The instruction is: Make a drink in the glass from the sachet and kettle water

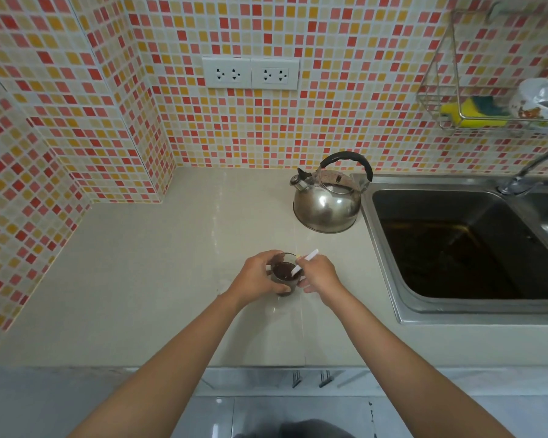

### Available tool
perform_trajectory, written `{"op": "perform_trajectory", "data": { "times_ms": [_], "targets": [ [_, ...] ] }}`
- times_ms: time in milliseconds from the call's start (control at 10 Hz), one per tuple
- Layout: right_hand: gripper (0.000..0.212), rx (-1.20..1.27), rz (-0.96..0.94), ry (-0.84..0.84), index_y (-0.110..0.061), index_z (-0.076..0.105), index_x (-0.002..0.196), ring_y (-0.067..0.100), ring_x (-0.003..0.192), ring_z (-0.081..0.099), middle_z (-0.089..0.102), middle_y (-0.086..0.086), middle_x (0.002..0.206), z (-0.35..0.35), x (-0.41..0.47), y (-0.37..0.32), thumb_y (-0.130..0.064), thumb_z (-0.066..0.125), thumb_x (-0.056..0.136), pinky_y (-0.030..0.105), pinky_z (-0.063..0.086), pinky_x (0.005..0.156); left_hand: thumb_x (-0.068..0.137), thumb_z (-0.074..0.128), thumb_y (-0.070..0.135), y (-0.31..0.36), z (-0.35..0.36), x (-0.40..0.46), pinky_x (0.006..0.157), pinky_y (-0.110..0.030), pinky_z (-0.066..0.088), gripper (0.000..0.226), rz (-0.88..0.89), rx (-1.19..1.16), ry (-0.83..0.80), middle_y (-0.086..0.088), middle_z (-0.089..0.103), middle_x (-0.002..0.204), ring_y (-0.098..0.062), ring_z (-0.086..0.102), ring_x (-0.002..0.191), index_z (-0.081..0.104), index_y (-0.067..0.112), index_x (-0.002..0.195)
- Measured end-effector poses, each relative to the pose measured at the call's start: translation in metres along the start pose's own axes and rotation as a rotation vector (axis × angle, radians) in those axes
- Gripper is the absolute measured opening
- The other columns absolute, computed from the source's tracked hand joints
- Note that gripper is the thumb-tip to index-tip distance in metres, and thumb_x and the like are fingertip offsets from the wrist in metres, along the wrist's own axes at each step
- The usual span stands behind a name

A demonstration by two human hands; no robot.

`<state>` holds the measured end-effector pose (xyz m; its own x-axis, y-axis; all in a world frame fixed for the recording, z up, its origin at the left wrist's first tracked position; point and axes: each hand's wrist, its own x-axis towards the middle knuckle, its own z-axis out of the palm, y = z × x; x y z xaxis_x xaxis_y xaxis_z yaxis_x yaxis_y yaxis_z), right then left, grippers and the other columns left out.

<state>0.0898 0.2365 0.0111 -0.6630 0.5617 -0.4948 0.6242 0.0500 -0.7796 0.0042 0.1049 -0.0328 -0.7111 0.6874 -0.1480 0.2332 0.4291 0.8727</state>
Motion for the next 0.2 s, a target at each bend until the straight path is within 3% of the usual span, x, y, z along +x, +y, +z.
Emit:
{"op": "perform_trajectory", "data": {
  "times_ms": [100,200],
  "targets": [
    [0.039,0.025,-0.011,-0.060,-0.011,0.066,0.083,0.031,0.077,0.067,0.069,0.020,0.097,-0.0029,-0.0003,0.0028,-0.047,0.053,0.090,0.038,0.054,0.072,0.053,0.092,0.024,0.0006,0.0018,0.0000,0.104,-0.033,0.047,0.090,-0.002,0.081,0.001,0.003,0.061,0.126,-0.013,0.057,0.119,0.052,0.023,0.134],
    [0.065,0.051,-0.025,-0.053,-0.015,0.063,0.108,0.029,0.086,0.069,0.066,0.011,0.105,-0.0109,-0.0027,0.0045,-0.072,0.050,0.078,0.033,0.050,0.068,0.046,0.094,0.032,-0.0006,-0.0072,-0.0021,0.112,-0.037,0.038,0.120,-0.025,0.118,-0.035,0.003,0.045,0.147,-0.013,0.042,0.135,0.033,0.024,0.149]
  ]
}}
